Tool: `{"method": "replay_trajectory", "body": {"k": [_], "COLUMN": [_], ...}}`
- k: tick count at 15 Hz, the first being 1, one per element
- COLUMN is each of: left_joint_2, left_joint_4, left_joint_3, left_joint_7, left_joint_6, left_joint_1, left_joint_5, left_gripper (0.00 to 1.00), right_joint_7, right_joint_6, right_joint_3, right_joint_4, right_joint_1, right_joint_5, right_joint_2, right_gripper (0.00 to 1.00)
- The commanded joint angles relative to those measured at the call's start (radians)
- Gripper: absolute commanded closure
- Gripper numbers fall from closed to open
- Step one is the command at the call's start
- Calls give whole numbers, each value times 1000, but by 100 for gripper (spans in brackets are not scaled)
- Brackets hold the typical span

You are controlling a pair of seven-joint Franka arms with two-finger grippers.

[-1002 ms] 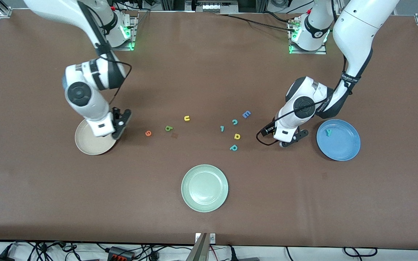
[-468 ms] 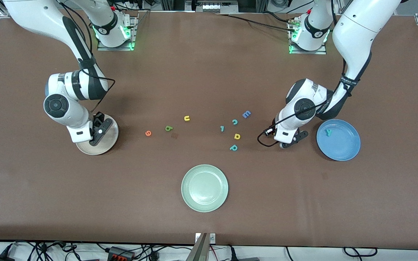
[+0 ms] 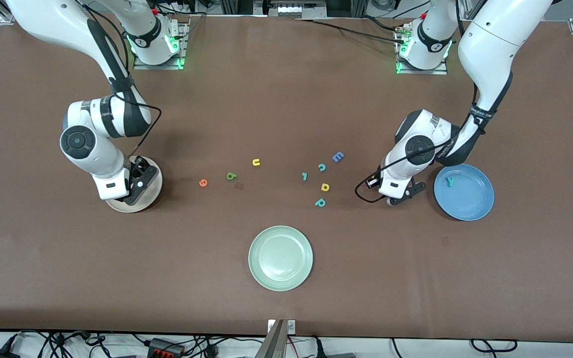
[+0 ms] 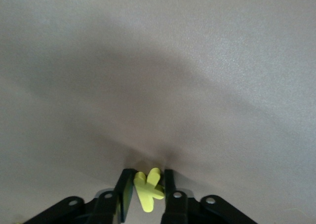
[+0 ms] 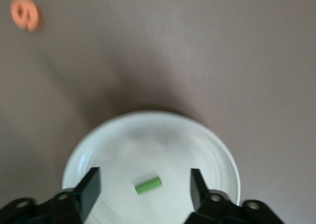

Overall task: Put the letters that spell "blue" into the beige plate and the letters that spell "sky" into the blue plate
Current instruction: 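Grasp the orange e with the right gripper while the left gripper drops k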

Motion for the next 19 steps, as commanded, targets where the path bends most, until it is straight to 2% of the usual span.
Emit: {"method": "replay_trajectory", "body": {"k": [1,2,3,4,6,8,12,15,18,19], "left_joint_2": [25,25,15,0,-49,-90,-135,-133,-121,-100], "left_joint_4": [12,14,17,20,29,66,158,164,158,149], "left_joint_3": [-2,-2,-4,-5,-5,-5,-7,-7,-5,-5], "left_joint_7": [-5,-3,-3,-2,68,197,559,838,1102,1163], "left_joint_6": [2,2,-5,-10,-71,-221,-453,-469,-424,-382], "left_joint_1": [9,11,11,12,12,17,97,190,290,316], "left_joint_5": [33,34,34,34,34,33,33,33,34,34], "left_gripper": [73,78,90,94,94,94,94,92,92,89], "right_joint_7": [204,282,348,413,531,650,841,850,850,850], "right_joint_6": [-9,-9,-9,-6,-7,-9,2,19,39,47], "right_joint_3": [3,3,3,3,3,3,5,6,6,6], "right_joint_4": [10,15,15,19,50,74,88,94,93,93], "right_joint_1": [79,103,119,137,182,225,233,249,269,269], "right_joint_5": [0,0,1,3,32,61,95,205,218,218], "right_joint_2": [5,7,7,14,36,59,106,134,151,164], "right_gripper": [0,0,0,0,0,0,0,0,0,12]}}
